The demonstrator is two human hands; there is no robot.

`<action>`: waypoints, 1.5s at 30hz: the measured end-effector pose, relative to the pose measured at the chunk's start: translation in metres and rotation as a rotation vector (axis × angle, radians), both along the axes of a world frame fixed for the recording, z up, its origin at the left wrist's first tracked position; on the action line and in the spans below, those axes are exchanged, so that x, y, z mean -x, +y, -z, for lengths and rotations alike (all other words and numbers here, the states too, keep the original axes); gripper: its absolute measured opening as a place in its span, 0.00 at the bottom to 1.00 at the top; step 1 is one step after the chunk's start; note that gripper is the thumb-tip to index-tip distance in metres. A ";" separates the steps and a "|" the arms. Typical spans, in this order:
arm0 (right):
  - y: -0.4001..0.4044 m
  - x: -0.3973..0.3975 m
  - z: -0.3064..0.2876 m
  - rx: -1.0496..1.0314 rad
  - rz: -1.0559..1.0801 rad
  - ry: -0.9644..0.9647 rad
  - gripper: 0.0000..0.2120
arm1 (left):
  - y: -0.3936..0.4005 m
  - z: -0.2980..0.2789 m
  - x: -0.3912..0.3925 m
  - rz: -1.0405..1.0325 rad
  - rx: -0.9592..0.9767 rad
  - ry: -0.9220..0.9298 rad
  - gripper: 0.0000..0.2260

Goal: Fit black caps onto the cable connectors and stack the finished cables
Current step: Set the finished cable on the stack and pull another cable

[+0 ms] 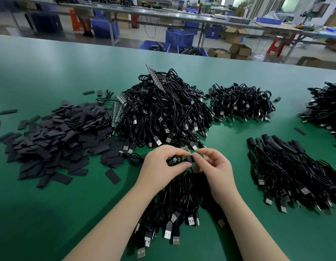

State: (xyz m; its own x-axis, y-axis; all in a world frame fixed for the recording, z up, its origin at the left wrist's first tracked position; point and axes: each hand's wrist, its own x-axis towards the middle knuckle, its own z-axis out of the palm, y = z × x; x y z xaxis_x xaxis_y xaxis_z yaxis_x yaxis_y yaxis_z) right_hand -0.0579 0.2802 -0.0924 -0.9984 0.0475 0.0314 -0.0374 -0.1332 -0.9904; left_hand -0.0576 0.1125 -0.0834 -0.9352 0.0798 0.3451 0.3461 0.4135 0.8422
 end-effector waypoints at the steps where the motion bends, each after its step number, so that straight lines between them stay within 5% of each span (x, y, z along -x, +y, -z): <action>1: 0.000 0.000 0.000 -0.005 -0.008 -0.004 0.06 | 0.000 0.000 0.000 -0.002 -0.009 -0.001 0.12; 16: -0.001 -0.003 -0.004 -0.014 -0.053 -0.014 0.03 | 0.000 0.001 0.001 -0.018 0.000 0.019 0.10; 23: -0.002 -0.006 -0.008 -0.100 -0.116 -0.016 0.08 | -0.001 0.004 0.002 -0.041 0.015 0.035 0.12; 32: -0.001 -0.008 -0.009 -0.478 0.014 0.257 0.14 | 0.000 0.001 0.001 -0.055 0.049 0.033 0.13; 36: 0.001 -0.006 -0.011 -0.569 0.034 0.324 0.15 | 0.001 0.002 0.000 -0.033 0.065 0.059 0.06; 45: -0.003 -0.007 -0.012 -0.247 -0.021 0.140 0.11 | -0.002 0.000 -0.001 -0.049 -0.060 0.015 0.12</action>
